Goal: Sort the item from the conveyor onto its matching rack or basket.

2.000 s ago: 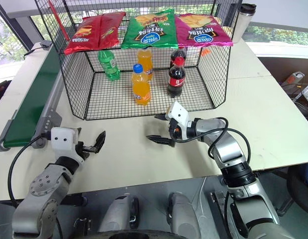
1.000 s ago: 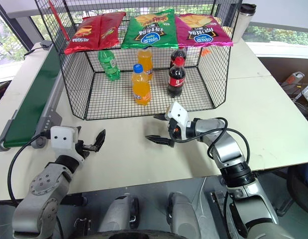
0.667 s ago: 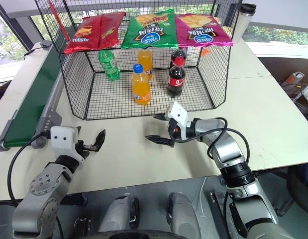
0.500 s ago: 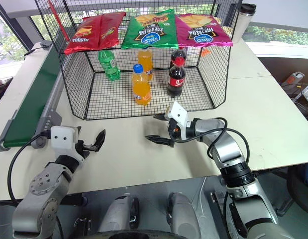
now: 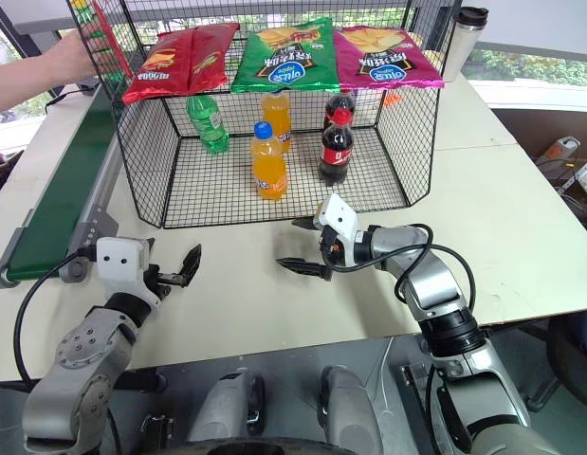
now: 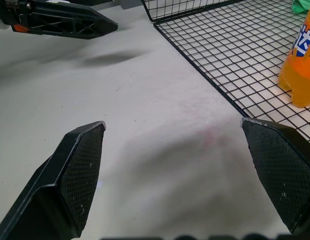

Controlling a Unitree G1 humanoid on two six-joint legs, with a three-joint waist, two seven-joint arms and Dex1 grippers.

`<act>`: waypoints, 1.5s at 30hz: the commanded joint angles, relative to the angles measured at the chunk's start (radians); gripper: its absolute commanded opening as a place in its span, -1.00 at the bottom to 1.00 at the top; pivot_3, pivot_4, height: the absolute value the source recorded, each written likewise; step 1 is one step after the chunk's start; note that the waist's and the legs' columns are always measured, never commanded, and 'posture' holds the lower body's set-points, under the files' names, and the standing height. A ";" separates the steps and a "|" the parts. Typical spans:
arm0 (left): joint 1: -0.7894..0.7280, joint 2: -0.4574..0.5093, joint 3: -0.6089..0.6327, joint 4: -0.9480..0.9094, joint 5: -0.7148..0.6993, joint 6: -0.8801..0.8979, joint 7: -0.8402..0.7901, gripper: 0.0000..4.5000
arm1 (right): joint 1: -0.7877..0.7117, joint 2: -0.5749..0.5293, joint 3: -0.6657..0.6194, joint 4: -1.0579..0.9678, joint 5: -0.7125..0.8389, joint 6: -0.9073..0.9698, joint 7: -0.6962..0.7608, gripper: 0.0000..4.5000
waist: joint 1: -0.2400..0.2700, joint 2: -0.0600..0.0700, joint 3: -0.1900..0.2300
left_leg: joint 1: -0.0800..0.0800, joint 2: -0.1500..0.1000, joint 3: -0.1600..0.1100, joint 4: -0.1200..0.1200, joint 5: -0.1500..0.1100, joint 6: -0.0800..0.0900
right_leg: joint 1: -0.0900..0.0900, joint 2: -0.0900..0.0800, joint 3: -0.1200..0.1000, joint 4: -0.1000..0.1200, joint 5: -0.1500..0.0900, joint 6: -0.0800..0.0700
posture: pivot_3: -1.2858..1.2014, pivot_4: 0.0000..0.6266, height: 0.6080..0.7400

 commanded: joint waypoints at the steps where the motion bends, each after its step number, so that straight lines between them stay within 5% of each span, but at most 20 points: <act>1: -0.003 0.006 0.008 -0.043 0.004 -0.011 0.004 0.99 | -0.023 0.000 -0.010 -0.023 0.012 -0.020 0.005 1.00 | 0.000 0.000 0.000 | 0.000 0.000 0.000 0.000 0.000 0.000 | 0.000 0.000 0.000 0.000 0.000 0.000 | 0.03 -0.52 1.00; 29: -0.010 -0.015 0.031 -0.114 -0.001 0.017 0.049 0.99 | -0.028 0.002 -0.008 -0.029 0.020 -0.026 0.023 1.00 | 0.000 0.000 0.000 | 0.000 0.000 0.000 0.000 0.000 0.000 | 0.000 0.000 0.000 0.000 0.001 0.002 | 0.03 -0.52 1.00; 45: 0.021 0.000 0.493 -0.192 -0.156 0.146 0.068 0.99 | -0.065 0.079 -0.037 -0.097 0.139 0.008 0.023 1.00 | -0.002 0.000 0.000 | 0.000 0.000 -0.001 0.000 0.000 0.000 | 0.000 0.000 0.000 0.000 0.001 0.002 | 0.03 -0.52 1.00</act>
